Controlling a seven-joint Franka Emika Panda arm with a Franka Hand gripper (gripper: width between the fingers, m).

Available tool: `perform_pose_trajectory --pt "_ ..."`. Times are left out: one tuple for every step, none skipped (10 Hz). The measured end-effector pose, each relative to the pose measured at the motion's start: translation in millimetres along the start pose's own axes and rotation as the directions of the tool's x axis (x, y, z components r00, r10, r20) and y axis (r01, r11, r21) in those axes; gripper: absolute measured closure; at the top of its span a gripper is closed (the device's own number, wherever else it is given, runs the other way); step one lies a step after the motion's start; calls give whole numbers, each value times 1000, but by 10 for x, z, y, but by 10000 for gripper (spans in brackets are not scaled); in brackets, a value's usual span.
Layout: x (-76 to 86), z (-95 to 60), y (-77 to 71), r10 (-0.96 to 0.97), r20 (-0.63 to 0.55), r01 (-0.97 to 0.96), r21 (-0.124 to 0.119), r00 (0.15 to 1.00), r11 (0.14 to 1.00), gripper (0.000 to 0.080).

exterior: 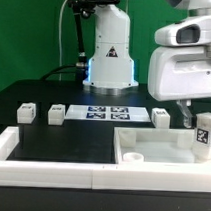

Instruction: Assemble square table

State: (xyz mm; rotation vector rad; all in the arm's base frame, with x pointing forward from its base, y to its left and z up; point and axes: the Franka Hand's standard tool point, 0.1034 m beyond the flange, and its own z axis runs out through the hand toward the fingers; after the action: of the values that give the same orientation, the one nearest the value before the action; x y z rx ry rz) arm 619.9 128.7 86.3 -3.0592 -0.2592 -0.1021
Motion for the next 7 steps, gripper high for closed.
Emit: perform_pose_trajectory --pt "5 -5 27 -91 0 91 -3 996 996 150" --pt "5 -5 42 -141 0 141 -5 990 990 150" --pt "4 -5 58 -223 1 223 -6 975 975 150" --pt "2 -3 72 -279 2 279 -6 960 960 150" --pt "0 0 81 -320 3 320 -5 947 947 150" --pt "-4 0 96 -316 4 316 -5 949 949 150" --pt "-2 0 94 -315 4 315 -5 949 949 273"
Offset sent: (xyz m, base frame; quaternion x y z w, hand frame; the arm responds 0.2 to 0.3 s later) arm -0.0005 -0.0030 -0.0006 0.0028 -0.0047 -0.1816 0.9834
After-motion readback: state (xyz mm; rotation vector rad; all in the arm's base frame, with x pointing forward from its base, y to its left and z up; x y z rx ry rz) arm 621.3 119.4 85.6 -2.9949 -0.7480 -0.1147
